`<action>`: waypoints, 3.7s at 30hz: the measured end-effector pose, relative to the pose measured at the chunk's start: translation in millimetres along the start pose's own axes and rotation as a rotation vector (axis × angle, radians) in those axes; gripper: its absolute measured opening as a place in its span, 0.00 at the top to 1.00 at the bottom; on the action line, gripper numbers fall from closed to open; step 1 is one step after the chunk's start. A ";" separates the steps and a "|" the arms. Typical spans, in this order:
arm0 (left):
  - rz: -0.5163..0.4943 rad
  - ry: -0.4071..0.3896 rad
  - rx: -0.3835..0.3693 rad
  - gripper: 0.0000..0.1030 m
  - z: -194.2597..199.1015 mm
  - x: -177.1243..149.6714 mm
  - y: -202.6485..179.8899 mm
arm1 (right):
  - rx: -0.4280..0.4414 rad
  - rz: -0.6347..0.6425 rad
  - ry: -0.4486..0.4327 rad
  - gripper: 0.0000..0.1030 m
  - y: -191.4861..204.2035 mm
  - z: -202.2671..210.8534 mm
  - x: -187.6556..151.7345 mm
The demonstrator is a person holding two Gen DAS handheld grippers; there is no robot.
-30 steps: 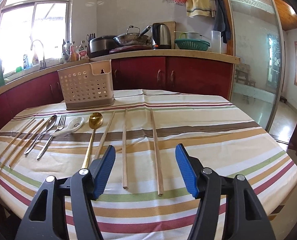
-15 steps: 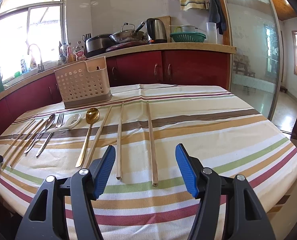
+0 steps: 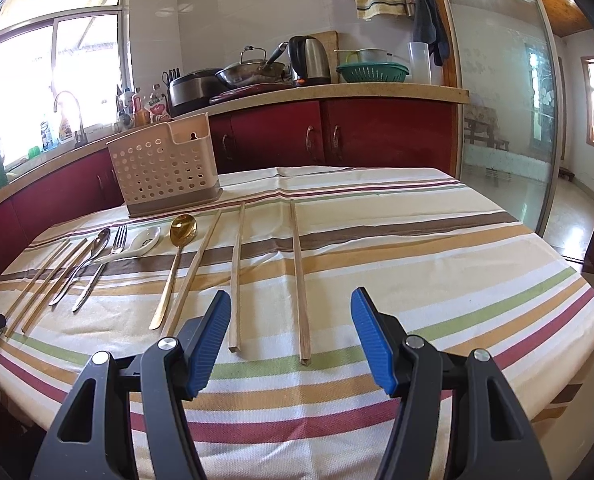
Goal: Organize utensils
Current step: 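Lower the left tool onto a wooden chopstick and close while the right tool grasps another chopstick, then lift the chopsticks with both tools and carry them toward the beige caddy, then lower the left tool's chopstick into the caddy and open while the right tool does the same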
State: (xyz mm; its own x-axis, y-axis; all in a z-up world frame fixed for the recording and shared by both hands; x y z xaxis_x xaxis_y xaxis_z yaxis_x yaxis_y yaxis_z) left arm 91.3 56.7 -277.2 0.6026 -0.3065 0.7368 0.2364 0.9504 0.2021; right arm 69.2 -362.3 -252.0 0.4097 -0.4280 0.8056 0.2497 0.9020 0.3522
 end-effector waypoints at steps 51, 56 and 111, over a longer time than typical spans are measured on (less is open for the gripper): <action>0.103 -0.142 0.004 0.94 76.8 76.6 38.5 | 0.057 0.046 -0.178 0.93 43.9 65.4 90.9; 0.089 -0.169 -0.006 0.94 87.7 100.1 41.9 | 0.077 0.054 -0.203 0.93 53.2 64.5 107.6; -0.040 -0.276 -0.046 0.94 38.6 248.1 47.1 | 0.139 0.070 -0.198 0.93 104.3 -5.6 190.1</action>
State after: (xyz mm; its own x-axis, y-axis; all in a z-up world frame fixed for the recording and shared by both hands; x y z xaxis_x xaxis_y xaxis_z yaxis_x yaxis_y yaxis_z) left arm 222.4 27.4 -59.9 0.3634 -0.3124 0.8777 0.2938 0.9324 0.2103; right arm 178.1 -349.9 -64.8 0.2384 -0.3567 0.9033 0.0984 0.9342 0.3429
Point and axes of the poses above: each gripper's, at about its wrist camera, not at the fingertips, and z roughly against the way its jaws point, y to its left, x to its top, the point moved 9 cm from there along -z, roughly the way its jaws point, and after that the axes turned 15 degrees about -z, right-handed, at the moved point
